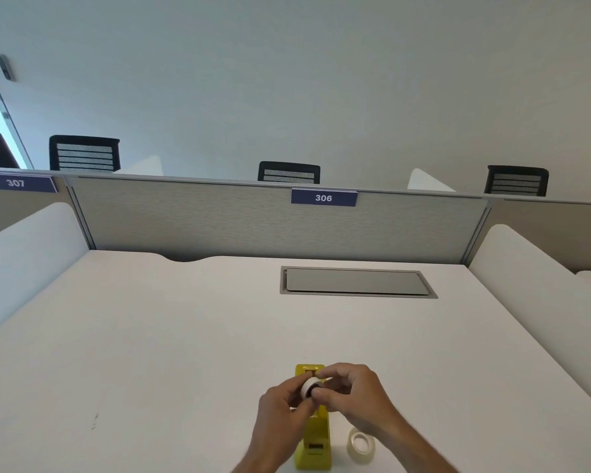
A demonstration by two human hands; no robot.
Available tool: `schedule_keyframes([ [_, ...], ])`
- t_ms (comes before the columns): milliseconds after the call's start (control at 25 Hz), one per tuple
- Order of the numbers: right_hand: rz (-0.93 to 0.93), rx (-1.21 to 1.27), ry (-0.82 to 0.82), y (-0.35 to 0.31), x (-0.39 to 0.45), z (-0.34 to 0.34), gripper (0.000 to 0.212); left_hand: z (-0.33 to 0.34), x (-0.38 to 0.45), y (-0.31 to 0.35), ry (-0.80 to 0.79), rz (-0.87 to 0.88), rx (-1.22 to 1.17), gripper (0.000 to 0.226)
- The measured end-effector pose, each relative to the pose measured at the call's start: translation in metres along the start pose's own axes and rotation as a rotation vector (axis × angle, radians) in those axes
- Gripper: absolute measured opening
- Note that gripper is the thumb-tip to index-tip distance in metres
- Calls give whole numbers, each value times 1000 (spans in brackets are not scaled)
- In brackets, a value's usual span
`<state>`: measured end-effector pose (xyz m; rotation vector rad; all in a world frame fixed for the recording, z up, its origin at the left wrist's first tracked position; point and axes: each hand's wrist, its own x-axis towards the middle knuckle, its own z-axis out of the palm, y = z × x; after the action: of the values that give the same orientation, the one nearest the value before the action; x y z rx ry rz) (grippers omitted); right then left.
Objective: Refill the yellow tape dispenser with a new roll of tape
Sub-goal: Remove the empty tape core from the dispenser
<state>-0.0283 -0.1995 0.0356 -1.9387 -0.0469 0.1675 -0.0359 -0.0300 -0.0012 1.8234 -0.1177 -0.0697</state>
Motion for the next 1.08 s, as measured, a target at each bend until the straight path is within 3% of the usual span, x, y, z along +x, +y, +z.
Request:
schedule_keyframes([
  [440, -15, 90, 10, 7, -9, -9, 20, -8, -4, 19, -206, -237, -341, 31],
  [720, -122, -28, 49, 9, -10, -8, 30, -9, -4, 18, -250, -220, -456, 28],
  [920, -207, -113, 78, 13, -11, -2, 24, -11, -2, 17, -279, -204, -475, 31],
  [1080, -199, -41, 65, 16, -8, 1, 24, -14, 1, 16, -253, -177, -436, 32],
])
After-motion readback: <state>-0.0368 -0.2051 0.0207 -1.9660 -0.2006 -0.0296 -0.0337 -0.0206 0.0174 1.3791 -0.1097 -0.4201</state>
